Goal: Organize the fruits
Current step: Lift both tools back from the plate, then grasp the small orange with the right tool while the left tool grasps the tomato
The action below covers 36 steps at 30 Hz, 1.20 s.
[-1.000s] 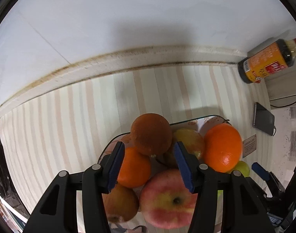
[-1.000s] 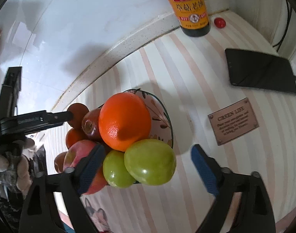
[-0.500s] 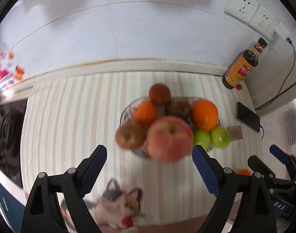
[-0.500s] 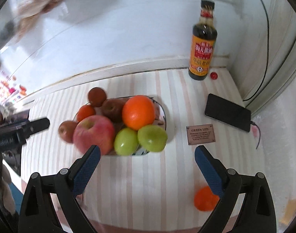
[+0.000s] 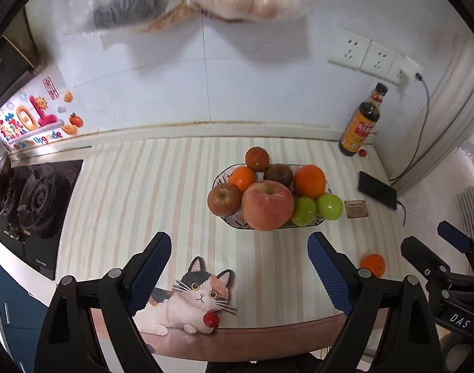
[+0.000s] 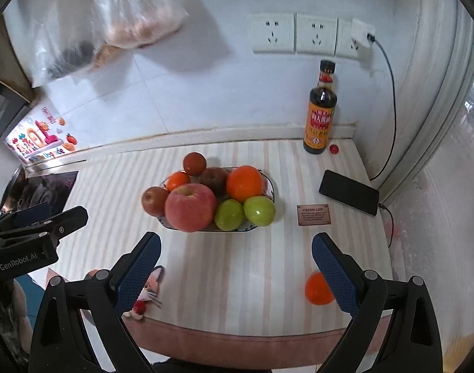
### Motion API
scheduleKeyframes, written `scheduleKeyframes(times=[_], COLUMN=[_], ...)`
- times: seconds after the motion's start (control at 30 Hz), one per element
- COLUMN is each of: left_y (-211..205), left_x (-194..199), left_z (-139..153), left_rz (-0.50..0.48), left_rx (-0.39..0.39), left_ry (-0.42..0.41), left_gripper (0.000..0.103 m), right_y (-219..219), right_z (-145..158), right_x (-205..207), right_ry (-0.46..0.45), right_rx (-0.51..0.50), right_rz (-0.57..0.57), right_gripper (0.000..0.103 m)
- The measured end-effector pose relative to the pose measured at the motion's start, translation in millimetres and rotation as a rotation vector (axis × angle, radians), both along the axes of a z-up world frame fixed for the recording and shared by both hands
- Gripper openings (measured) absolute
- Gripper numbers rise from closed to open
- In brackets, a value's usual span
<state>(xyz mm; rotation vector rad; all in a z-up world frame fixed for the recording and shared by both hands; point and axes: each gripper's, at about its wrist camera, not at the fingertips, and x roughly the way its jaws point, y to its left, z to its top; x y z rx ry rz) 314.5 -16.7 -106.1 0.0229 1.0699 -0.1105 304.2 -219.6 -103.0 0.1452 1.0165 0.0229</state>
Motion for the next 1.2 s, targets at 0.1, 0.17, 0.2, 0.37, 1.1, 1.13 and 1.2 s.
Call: scheduleKeyframes(times=[0.1, 0.17, 0.2, 0.37, 1.1, 1.13, 1.2], left_y=[-3, -2, -3, -4, 26, 30, 37], left_x=[-13, -21, -25, -38, -19, -15, -12], left_z=[14, 21, 25, 33, -86, -102, -126], left_rz=[-0.007, -0.013, -0.016, -0.026, 0.107, 0.123, 0.159], left_rx=[-0.003, -0.006, -0.006, -0.010, 0.024, 0.020, 0.030], left_ry=[-0.028, -0.047, -0.056, -0.075, 0.155, 0.195, 0.244], left_gripper=[0.090, 0.090, 0.090, 0.090, 0.103, 0.103, 0.103], right_y=[3, 4, 4, 5, -80, -89, -108], right_z=[15, 24, 28, 46, -87, -108, -149], right_x=[-14, -22, -25, -38, -11, -7, 1], right_ry=[-0.022, -0.036, -0.043, -0.075, 0.207, 0.249, 0.326], right_rx=[0.002, 0.003, 0.010, 0.011, 0.061, 0.058, 0.066], right_rz=[0.002, 0.003, 0.002, -0.003, -0.187, -0.207, -0.248], right_gripper=[0.100, 0.100, 0.100, 0.100, 0.100, 0.100, 0.100])
